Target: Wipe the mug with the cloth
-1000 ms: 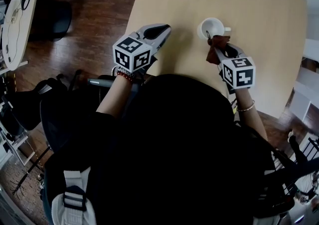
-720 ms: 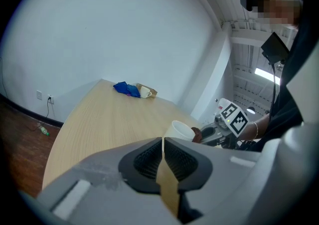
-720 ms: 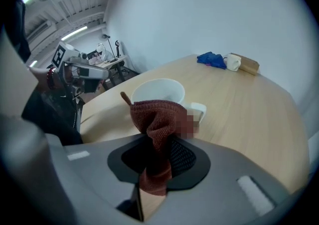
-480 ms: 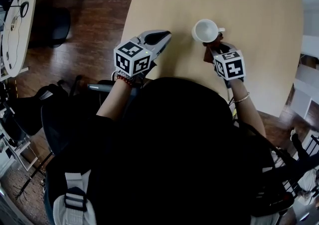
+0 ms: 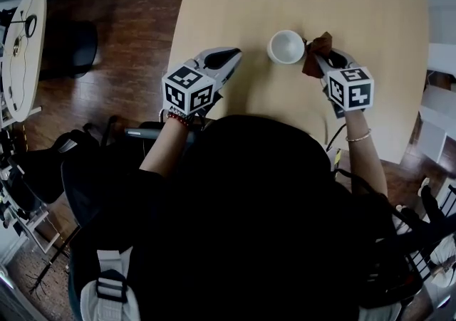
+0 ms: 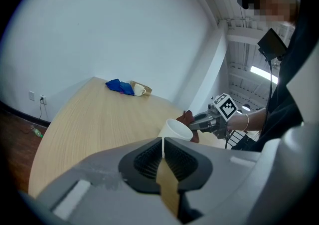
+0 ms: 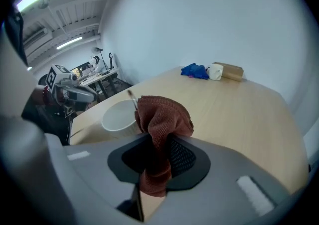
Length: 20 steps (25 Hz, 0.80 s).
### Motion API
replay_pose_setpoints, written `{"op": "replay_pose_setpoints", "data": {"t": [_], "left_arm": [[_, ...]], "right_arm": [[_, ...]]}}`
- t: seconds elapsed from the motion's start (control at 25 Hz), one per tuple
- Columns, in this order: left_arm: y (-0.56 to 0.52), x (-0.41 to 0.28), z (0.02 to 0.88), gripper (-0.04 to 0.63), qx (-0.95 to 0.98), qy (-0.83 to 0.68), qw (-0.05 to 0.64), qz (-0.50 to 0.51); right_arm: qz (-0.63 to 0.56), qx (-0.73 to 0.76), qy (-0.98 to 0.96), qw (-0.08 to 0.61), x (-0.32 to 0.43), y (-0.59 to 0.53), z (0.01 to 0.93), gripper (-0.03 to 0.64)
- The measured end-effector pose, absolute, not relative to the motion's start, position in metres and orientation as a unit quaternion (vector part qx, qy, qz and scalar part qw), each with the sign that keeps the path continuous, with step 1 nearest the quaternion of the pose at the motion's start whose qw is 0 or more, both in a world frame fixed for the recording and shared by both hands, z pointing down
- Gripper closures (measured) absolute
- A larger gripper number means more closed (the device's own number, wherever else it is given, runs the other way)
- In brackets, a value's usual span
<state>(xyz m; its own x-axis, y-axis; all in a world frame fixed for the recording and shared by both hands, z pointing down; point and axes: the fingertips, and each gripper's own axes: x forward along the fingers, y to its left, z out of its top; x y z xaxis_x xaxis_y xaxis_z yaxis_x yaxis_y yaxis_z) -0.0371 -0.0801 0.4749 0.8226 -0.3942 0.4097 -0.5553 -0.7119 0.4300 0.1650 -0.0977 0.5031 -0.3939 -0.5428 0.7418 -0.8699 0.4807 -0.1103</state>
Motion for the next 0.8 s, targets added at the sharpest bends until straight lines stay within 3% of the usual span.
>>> {"op": "replay_pose_setpoints", "data": {"t": [0.8], "left_arm": [[-0.089,-0.022,0.477,0.590,0.918,-0.245,0.271,0.155]], "right_arm": [[0.265,0.432,-0.752,0.421,0.179,-0.103,0.560,0.534]]}}
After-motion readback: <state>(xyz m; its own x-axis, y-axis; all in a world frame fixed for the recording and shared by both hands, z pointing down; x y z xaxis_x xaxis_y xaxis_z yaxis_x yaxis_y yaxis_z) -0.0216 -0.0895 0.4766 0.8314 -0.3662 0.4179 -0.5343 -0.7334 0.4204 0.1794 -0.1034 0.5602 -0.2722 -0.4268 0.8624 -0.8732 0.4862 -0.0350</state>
